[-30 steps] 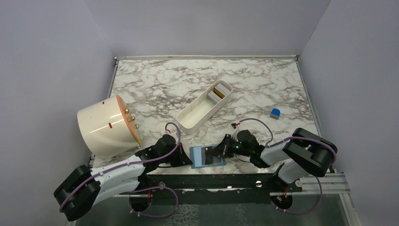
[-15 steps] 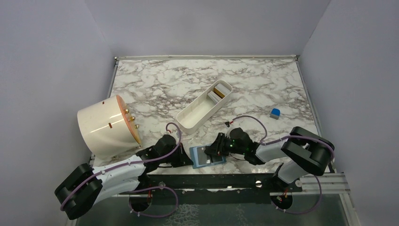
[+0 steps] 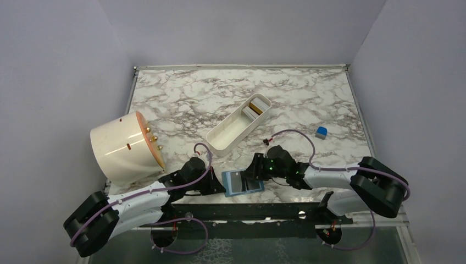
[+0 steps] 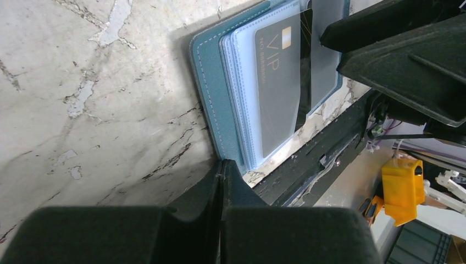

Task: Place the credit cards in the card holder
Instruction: Insert the credit card into the card holder, then pick up the credit card from the storage box.

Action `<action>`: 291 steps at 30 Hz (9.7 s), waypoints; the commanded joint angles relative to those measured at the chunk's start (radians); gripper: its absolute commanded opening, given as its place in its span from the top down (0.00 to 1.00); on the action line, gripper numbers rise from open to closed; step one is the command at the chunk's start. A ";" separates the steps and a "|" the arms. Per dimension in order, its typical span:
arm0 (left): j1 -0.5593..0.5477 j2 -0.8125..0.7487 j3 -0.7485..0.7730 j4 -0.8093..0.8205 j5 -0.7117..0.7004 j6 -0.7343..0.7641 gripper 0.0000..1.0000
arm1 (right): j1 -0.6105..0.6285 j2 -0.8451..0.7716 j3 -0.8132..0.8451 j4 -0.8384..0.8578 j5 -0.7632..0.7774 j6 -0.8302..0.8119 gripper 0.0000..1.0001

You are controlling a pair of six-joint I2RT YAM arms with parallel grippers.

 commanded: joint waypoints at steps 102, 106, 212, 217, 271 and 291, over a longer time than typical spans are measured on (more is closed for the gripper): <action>0.003 0.041 0.160 -0.015 -0.085 0.093 0.41 | 0.218 0.091 0.135 -0.175 0.287 -0.030 0.82; 0.003 0.048 0.150 0.021 -0.066 0.084 0.41 | 0.218 0.104 0.114 -0.170 0.280 -0.013 0.87; -0.121 0.157 0.371 -0.175 -0.275 0.204 0.14 | 0.215 -0.352 0.322 -0.613 0.722 -0.293 0.51; -0.118 0.096 0.345 -0.226 -0.284 0.200 0.07 | 0.175 -0.228 0.437 -0.571 0.734 -0.431 0.50; -0.121 -0.345 0.348 -0.457 -0.509 0.300 0.01 | -0.154 0.791 1.181 -0.508 0.887 -1.126 0.57; -0.122 -0.340 0.342 -0.445 -0.501 0.306 0.01 | -0.155 0.783 1.234 -0.525 0.867 -1.152 0.67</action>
